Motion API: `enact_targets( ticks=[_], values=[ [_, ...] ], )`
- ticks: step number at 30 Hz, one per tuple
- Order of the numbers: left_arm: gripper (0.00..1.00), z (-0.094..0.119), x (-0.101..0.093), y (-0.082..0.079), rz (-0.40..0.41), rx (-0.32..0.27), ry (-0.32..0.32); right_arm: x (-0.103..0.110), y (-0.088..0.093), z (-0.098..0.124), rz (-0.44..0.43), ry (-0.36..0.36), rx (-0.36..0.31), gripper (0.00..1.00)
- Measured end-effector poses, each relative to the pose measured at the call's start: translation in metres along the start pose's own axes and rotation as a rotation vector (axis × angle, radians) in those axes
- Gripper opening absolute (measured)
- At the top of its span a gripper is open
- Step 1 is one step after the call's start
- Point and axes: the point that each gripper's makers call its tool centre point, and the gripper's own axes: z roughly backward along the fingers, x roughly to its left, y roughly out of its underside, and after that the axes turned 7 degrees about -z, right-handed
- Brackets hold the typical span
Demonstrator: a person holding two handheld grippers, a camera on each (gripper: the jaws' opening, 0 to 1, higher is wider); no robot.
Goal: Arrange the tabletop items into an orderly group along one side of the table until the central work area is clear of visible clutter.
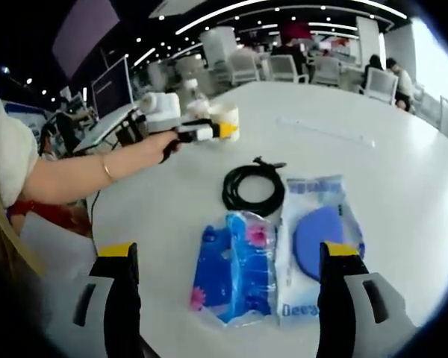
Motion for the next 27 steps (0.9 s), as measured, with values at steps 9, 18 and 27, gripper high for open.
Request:
enact_targets(
  ticks=[9,18,27],
  values=[
    [0.4,-0.003,0.003,0.016,0.012,0.034,-0.002,-0.004,0.004,-0.001,-0.005,0.011,0.019,0.99],
    [0.41,-0.002,0.006,0.02,-0.009,0.047,-0.027,-0.003,0.006,-0.001,0.001,0.008,0.031,0.99],
    [0.58,0.003,0.003,0.014,0.035,0.046,-0.017,-0.005,0.003,0.0,-0.013,0.012,0.018,0.99]
  ],
)
